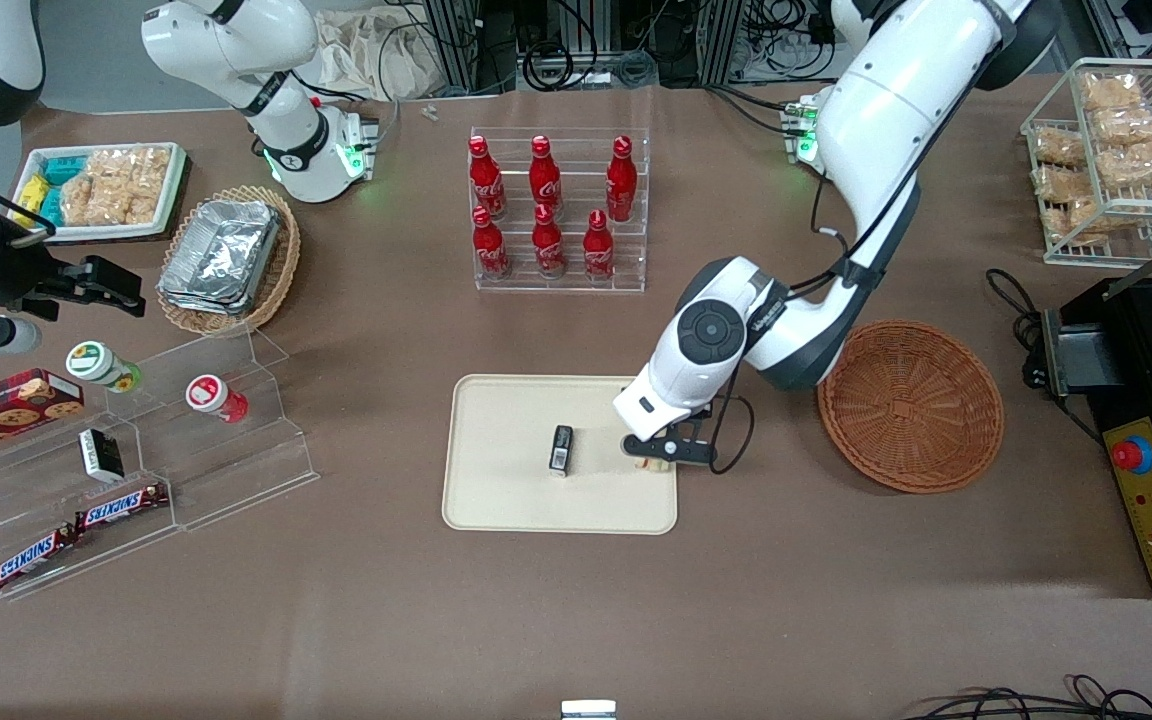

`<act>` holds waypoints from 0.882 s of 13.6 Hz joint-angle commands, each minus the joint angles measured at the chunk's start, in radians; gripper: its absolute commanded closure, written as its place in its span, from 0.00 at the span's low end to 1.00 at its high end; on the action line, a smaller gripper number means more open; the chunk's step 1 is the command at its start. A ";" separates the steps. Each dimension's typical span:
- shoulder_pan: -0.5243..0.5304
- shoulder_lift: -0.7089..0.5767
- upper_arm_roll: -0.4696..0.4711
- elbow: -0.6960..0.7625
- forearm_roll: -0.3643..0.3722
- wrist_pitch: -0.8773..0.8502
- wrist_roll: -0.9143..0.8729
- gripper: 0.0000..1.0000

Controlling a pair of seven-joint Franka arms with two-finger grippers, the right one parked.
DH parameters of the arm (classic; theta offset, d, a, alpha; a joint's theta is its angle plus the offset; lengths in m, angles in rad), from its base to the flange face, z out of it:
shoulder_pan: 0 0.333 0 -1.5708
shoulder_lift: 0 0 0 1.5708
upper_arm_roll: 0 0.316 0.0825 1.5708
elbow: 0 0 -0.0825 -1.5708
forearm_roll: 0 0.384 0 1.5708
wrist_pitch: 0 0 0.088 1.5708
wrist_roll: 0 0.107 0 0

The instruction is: Place sandwich from basket to tray

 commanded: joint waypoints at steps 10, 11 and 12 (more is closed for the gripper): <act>0.043 -0.081 0.017 0.041 0.051 0.065 -0.173 0.00; 0.098 -0.124 0.011 0.042 0.031 0.014 -0.158 0.00; 0.143 -0.161 -0.013 0.047 0.005 -0.053 -0.142 0.00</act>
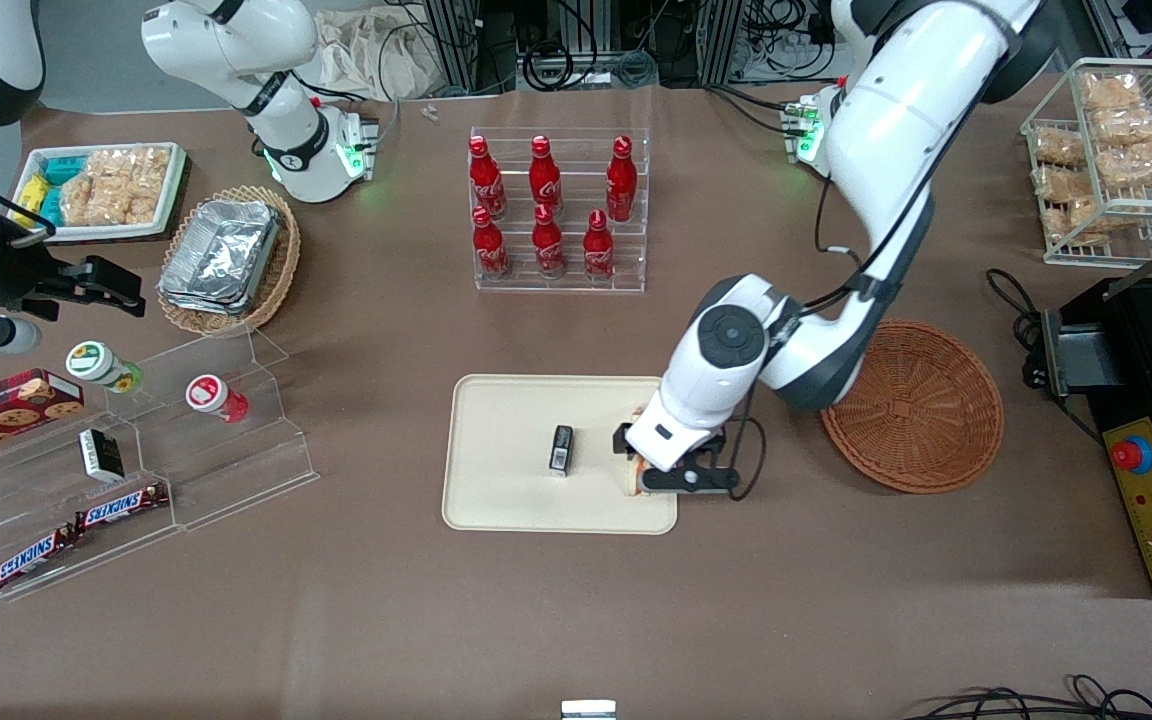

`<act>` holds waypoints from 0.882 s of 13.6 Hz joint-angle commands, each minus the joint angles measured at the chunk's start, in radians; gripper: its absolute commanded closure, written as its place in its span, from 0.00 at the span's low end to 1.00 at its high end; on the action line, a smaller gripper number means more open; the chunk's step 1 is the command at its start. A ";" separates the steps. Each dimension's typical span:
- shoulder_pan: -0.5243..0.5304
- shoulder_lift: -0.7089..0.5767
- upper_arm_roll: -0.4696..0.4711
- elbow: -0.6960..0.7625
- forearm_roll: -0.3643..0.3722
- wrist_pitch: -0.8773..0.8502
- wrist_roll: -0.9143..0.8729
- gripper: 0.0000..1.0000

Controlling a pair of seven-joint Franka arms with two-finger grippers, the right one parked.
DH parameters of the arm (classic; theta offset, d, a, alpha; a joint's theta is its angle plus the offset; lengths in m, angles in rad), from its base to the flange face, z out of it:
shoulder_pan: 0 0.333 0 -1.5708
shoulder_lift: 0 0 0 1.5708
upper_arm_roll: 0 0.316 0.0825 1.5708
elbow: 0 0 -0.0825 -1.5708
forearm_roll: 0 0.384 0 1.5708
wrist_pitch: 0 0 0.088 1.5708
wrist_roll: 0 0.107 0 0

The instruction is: Place sandwich from basket to tray

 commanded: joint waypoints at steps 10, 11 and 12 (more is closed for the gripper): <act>0.379 -0.540 -0.005 -0.034 -0.234 -0.774 0.473 0.00; 0.364 -0.572 0.053 -0.036 -0.234 -0.812 0.479 0.00; 0.327 -0.606 0.103 -0.037 -0.237 -0.839 0.485 0.00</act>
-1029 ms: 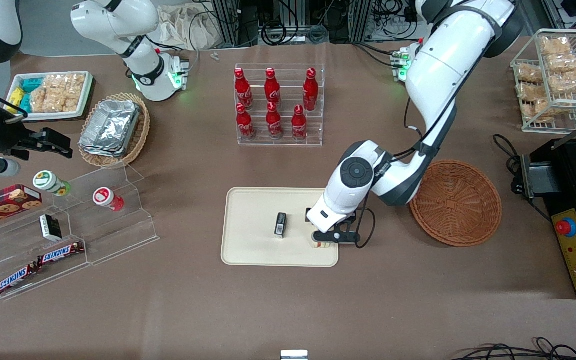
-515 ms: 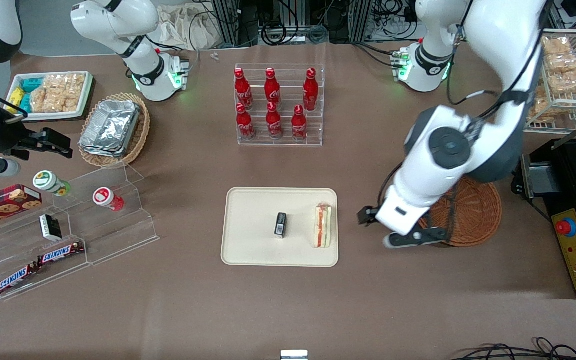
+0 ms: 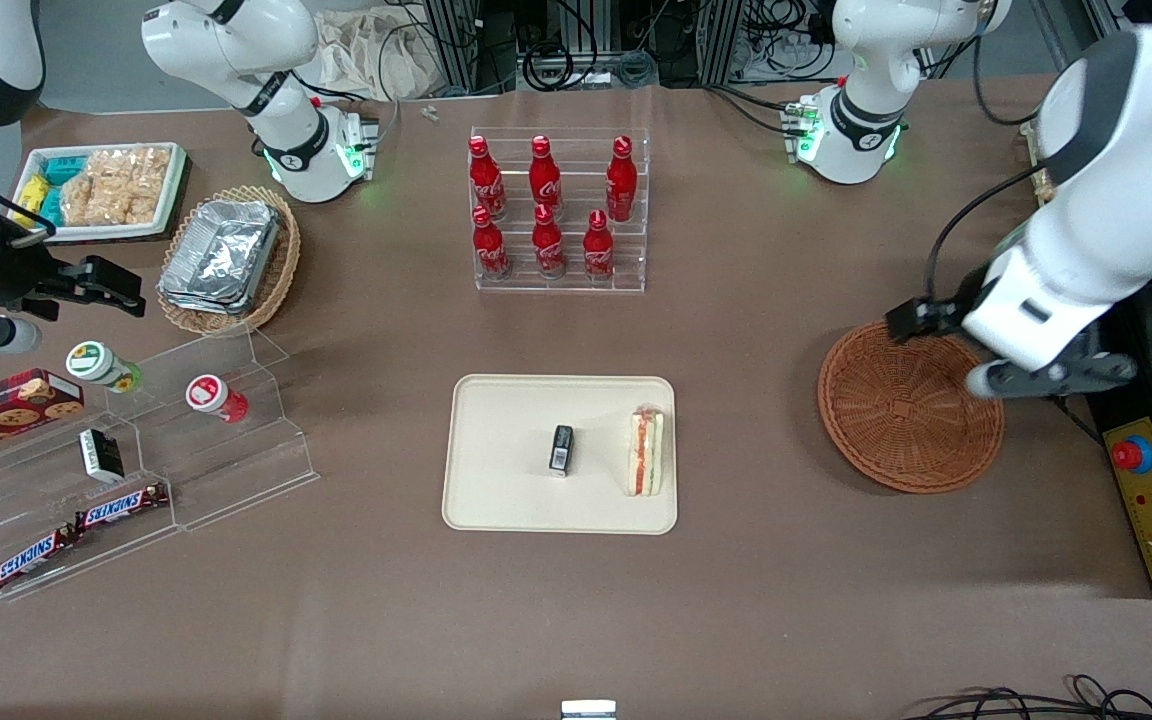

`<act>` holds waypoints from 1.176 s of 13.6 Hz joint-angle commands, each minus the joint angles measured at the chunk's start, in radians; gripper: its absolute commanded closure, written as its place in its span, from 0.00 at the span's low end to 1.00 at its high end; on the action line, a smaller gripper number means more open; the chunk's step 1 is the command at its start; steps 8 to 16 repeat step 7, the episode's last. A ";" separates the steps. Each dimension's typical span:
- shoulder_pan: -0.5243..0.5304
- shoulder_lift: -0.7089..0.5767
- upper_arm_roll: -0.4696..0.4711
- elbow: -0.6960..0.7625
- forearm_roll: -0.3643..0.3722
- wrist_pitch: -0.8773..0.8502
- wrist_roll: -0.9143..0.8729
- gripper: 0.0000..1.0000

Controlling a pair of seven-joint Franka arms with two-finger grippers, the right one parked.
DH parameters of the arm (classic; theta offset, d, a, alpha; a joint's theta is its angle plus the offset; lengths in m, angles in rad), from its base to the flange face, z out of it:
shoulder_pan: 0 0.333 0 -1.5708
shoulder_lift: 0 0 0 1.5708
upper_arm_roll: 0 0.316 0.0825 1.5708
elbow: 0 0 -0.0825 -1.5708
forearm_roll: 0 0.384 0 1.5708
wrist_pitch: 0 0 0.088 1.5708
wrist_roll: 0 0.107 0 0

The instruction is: Place sandwich from basket to tray

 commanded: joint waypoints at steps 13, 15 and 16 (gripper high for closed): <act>-0.155 -0.141 0.272 -0.031 -0.022 -0.134 0.100 0.00; -0.155 -0.141 0.272 -0.031 -0.022 -0.134 0.100 0.00; -0.155 -0.141 0.272 -0.031 -0.022 -0.134 0.100 0.00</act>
